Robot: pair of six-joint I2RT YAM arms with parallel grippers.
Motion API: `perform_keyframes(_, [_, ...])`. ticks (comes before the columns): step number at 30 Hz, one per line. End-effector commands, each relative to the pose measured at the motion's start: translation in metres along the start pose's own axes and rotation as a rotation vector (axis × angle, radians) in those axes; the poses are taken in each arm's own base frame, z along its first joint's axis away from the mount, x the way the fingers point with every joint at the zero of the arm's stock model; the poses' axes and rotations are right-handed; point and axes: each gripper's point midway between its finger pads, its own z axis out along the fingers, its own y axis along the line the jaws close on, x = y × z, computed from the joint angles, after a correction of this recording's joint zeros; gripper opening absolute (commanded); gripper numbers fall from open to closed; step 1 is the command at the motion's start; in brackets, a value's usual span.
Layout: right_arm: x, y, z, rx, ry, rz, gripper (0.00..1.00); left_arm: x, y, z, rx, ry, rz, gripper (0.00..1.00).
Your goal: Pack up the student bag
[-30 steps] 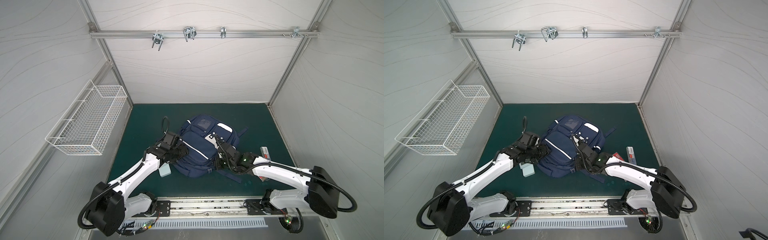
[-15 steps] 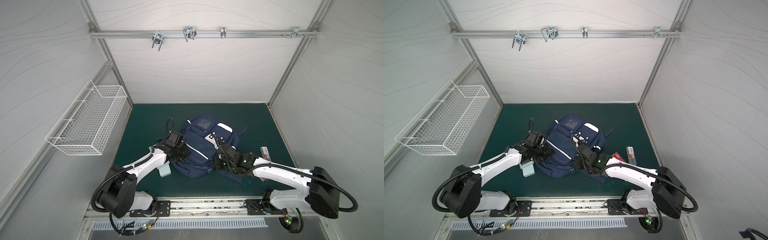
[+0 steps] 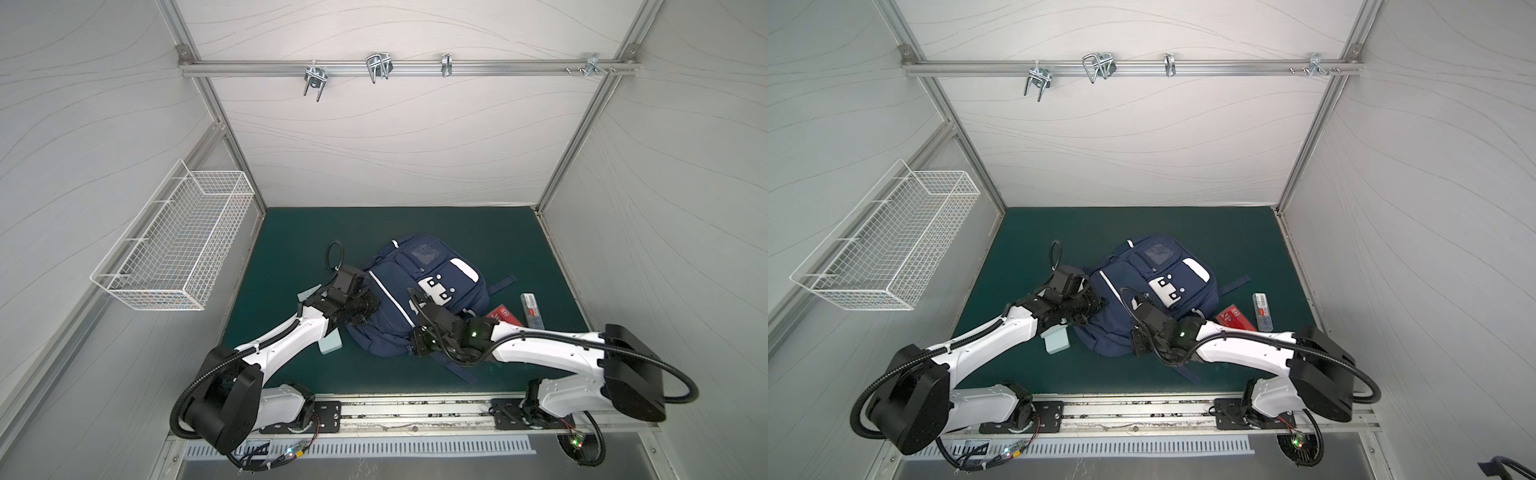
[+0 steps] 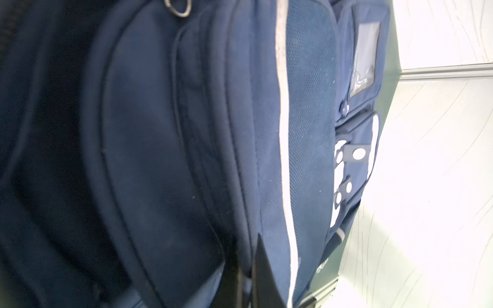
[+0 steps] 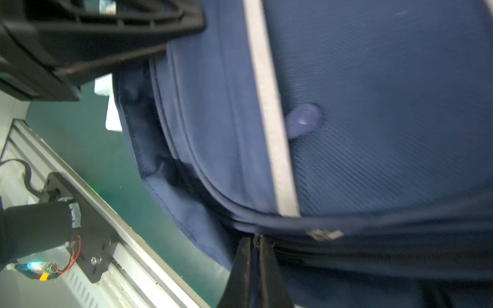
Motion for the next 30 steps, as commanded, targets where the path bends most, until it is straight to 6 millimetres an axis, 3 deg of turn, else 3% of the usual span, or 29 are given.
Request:
perform_keyframes(1, [-0.038, 0.06, -0.006, -0.178, -0.102, 0.011, 0.0, 0.003, -0.032, -0.009, 0.121, -0.017, 0.023, 0.0])
perform_keyframes(5, [-0.032, 0.061, -0.009, -0.173, -0.112, 0.019, 0.0, 0.002, -0.019, -0.014, 0.07, -0.038, 0.055, 0.0])
perform_keyframes(7, [-0.025, 0.054, -0.012, -0.124, -0.122, 0.004, 0.0, 0.004, -0.014, -0.018, 0.04, -0.036, 0.092, 0.11])
perform_keyframes(9, [-0.018, 0.044, -0.013, -0.065, -0.127, 0.006, 0.0, 0.01, -0.009, -0.029, 0.009, -0.059, 0.152, 0.3])
perform_keyframes(11, [-0.014, 0.034, -0.013, -0.03, -0.129, 0.022, 0.0, 0.019, -0.003, -0.043, -0.037, -0.096, 0.231, 0.39])
perform_keyframes(12, [-0.012, 0.031, -0.014, -0.016, -0.133, 0.024, 0.04, 0.025, -0.001, -0.05, -0.048, -0.103, 0.262, 0.41])
perform_keyframes(15, [-0.008, 0.029, -0.018, 0.009, -0.144, -0.001, 0.27, 0.04, 0.015, -0.06, -0.062, -0.073, 0.267, 0.42])
perform_keyframes(19, [-0.002, 0.032, -0.026, 0.008, -0.118, -0.017, 0.44, 0.059, 0.03, -0.062, -0.051, -0.005, 0.239, 0.41])
perform_keyframes(23, [-0.009, 0.017, -0.057, 0.064, -0.147, 0.021, 0.55, 0.072, 0.017, -0.064, -0.014, 0.024, 0.294, 0.45])
perform_keyframes(24, [-0.013, 0.008, -0.067, 0.092, -0.158, 0.04, 0.65, 0.075, 0.012, -0.064, -0.013, 0.03, 0.319, 0.46])
perform_keyframes(25, [-0.016, 0.0, -0.073, 0.114, -0.159, 0.068, 0.69, 0.077, 0.006, -0.064, -0.01, 0.033, 0.346, 0.47])
perform_keyframes(30, [-0.02, -0.059, -0.095, 0.192, -0.123, 0.273, 0.64, 0.093, -0.025, -0.061, -0.044, 0.049, 0.49, 0.48])
